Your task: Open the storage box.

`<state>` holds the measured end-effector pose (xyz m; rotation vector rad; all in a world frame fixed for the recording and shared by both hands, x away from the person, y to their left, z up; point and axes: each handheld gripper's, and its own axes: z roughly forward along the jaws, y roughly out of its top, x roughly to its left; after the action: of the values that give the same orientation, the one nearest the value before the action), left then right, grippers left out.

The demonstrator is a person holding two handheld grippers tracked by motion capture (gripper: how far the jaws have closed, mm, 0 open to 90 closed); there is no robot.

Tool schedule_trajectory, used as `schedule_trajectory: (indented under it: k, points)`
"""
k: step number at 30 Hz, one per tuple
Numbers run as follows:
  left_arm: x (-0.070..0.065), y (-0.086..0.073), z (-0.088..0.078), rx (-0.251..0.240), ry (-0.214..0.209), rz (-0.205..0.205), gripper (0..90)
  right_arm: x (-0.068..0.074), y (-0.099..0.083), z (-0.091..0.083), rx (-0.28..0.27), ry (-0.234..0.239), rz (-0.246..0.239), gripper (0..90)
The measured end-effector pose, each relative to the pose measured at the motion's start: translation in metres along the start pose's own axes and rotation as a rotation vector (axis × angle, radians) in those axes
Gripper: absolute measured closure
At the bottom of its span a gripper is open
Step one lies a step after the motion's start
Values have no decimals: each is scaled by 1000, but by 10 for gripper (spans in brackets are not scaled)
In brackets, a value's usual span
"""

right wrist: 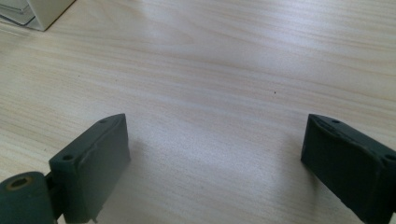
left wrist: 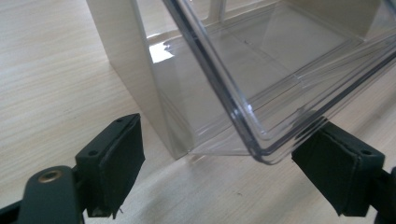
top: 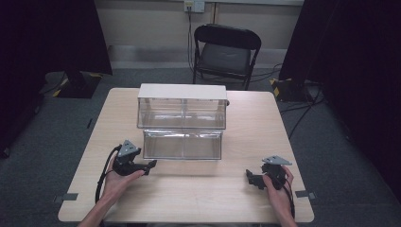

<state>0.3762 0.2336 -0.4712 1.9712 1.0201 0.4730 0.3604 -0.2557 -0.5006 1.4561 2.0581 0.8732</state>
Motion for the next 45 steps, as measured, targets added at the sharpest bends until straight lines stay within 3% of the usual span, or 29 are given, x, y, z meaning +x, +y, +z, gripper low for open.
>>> schedule_trajectory:
  k: [8, 20, 45]
  points:
    - [-2, 2, -4, -38, -34, 3, 159, 0, 0, 0, 0, 0, 0, 71]
    - [-3, 2, -8, -50, -63, -8, 164, 0, 0, 0, 0, 0, 0, 71]
    - [-3, 2, -12, -65, -65, -12, 186, 0, 0, 0, 0, 0, 0, 71]
